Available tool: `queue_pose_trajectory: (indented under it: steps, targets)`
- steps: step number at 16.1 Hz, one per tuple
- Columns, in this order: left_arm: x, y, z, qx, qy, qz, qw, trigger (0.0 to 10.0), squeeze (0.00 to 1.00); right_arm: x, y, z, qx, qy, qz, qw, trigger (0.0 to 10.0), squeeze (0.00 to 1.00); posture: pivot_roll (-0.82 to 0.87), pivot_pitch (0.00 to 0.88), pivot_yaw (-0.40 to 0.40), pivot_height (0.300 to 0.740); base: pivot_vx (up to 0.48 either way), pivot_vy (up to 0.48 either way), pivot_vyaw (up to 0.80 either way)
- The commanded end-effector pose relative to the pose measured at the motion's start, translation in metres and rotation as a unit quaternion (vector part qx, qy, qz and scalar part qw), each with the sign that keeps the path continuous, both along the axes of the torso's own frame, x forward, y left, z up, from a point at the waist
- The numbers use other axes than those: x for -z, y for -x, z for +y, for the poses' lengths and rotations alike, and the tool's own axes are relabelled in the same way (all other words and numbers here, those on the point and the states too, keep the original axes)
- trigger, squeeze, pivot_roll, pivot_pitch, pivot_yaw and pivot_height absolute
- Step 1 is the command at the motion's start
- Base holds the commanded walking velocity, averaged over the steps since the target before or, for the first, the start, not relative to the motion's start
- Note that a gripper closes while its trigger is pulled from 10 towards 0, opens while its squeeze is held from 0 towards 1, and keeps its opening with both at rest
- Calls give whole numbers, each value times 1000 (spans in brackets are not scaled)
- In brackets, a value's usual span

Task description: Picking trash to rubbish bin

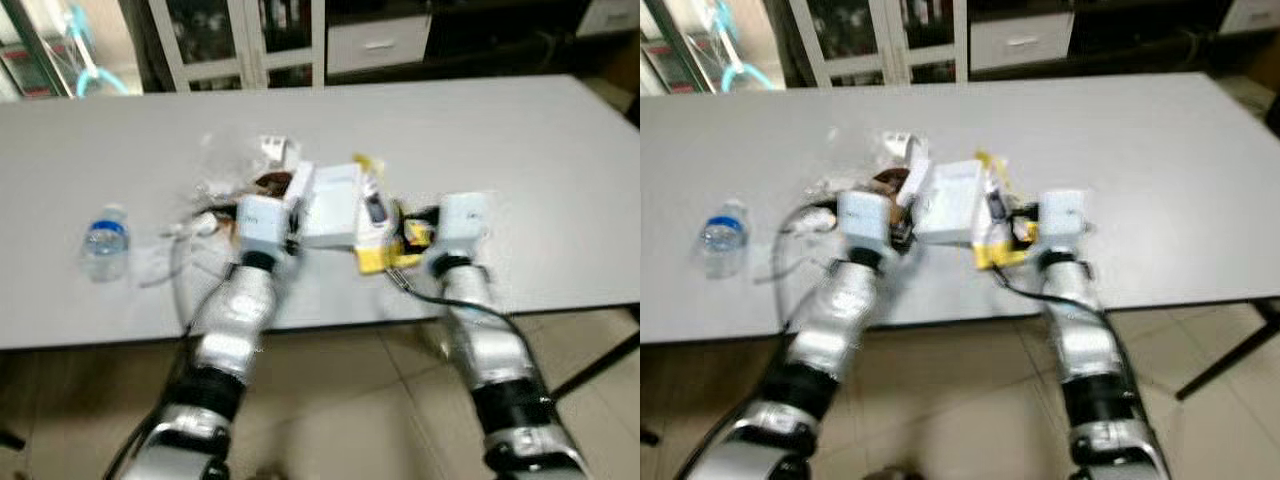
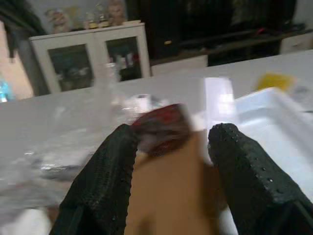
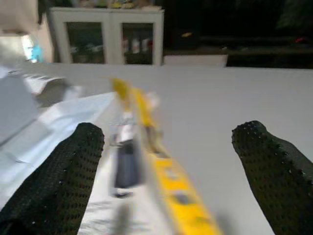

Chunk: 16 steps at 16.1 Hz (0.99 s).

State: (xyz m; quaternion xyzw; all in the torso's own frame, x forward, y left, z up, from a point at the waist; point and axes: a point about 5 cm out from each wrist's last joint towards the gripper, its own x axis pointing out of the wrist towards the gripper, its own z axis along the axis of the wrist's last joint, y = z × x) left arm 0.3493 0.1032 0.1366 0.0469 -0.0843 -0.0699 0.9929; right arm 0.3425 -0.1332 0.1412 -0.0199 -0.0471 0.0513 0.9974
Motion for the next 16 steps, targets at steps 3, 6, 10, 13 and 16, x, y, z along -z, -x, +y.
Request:
queue_pose_trajectory:
  steps: [3,6,10,13,16]
  targets:
    - [-1,2,-12,20,2,1,1000,10000,0,-1,0,-10,14,4,-2,1000,10000,0,-63,89,38,740,0,0,0]
    - [-2,2,-10,20,-10,-2,1000,10000,0,1,1,-9,12,5,0,1000,10000,0,-61,91,38,740,0,0,0]
    - [-1,2,-10,21,-8,1,1000,10000,0,1,1,-7,8,8,2,1000,10000,0,-61,91,37,740,0,-432,0]
    - [-1,2,-11,22,-10,0,1000,10000,0,1,1,-7,8,9,2,1000,10000,0,-61,91,37,740,0,-434,0]
    - [-1,1,-10,20,-10,0,1000,10000,0,2,1,-7,7,9,3,1000,10000,0,-60,91,36,740,0,-433,0]
